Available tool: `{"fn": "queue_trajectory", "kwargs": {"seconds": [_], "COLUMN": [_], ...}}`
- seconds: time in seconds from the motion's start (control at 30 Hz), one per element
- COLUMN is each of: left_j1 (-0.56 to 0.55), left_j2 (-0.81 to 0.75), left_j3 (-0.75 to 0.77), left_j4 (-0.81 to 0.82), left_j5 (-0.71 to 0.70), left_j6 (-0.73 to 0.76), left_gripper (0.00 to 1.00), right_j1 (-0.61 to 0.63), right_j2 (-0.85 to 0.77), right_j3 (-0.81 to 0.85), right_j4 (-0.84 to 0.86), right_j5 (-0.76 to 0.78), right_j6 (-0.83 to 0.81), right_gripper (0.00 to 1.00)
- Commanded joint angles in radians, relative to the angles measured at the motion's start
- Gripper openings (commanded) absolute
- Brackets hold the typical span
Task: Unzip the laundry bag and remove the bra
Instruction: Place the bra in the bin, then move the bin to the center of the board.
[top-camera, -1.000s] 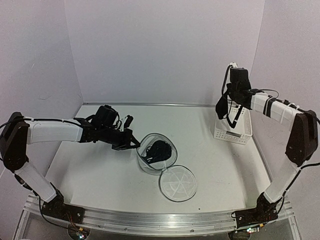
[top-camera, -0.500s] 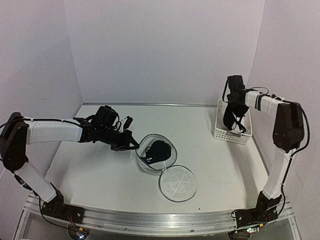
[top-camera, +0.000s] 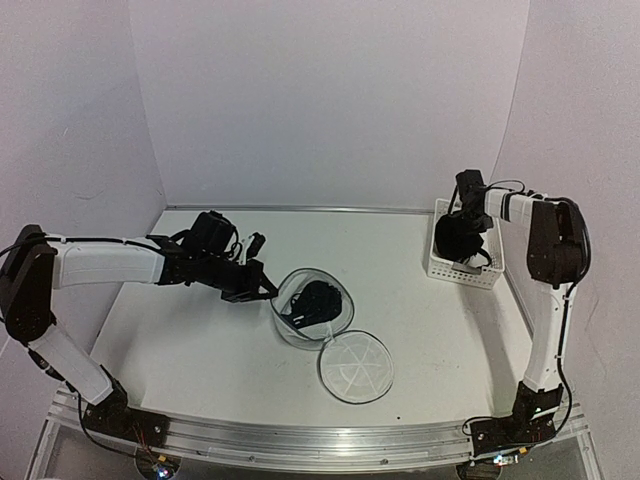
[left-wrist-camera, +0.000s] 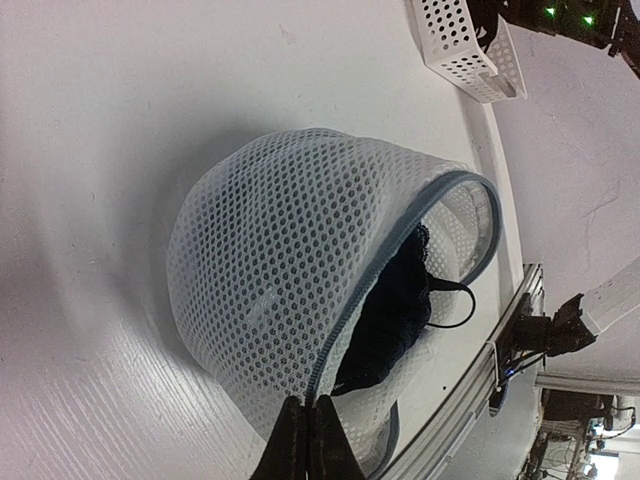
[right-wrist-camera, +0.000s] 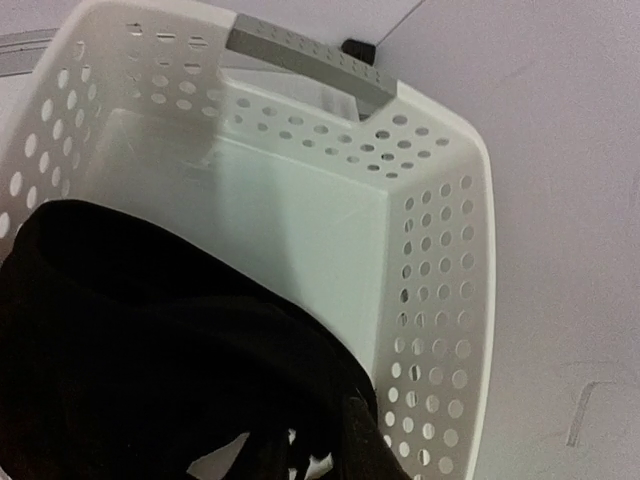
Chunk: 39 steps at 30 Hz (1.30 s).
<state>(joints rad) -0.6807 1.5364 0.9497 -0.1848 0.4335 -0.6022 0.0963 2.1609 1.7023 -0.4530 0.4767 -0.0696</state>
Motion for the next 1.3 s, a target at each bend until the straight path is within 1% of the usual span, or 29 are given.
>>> {"fn": "queue_trajectory", "kwargs": {"seconds": [0.0,0.17,0.27,0.47,0.6,0.83,1.07,1.27], "left_j1": [-0.003,-0.003,-0.003,-0.004,-0.003,-0.003,-0.003,-0.003], "left_j2": [-0.048,-0.032,-0.024,-0.028,-0.029,-0.049,-0.076,-0.102], "left_j3": [0.014,0.026,0.028,0.028,0.03,0.021,-0.008,-0.024], "left_j4": [0.002,0.002,0.002,0.002,0.002,0.002,0.002,0.003], "left_j5": [-0.007,-0.001,0.003,0.007,0.008,-0.009,-0.02,-0.031], "left_j6": [0.009,0.01,0.013,0.021,0.027,0.024,0.023,0.022], "left_gripper": [0.0,0.0,0.0,0.0,0.0,0.0,0.0,0.0], "right_j1": [-0.013,-0.015,-0.014,-0.014,-0.006,0.049,0.081,0.087], "right_j2": [-0.036,-0.11,-0.174,-0.324,-0.363,-0.271,-0.187,-0.093], "right_j3": [0.042,0.045,0.016,-0.054,-0.074,-0.054,-0.091,-0.083], "right_j4": [-0.007,-0.048,-0.068,-0.069,-0.04,-0.015,0.061,0.083], "right_j5": [-0.055,-0.071,-0.092,-0.245,-0.401,-0.433,-0.393,-0.366], "right_j6": [0.056,0.062,0.112,0.194,0.27,0.36,0.441,0.486], "right_gripper": [0.24,0.35,0.41,0.46,0.47,0.51,0.52,0.52]}}
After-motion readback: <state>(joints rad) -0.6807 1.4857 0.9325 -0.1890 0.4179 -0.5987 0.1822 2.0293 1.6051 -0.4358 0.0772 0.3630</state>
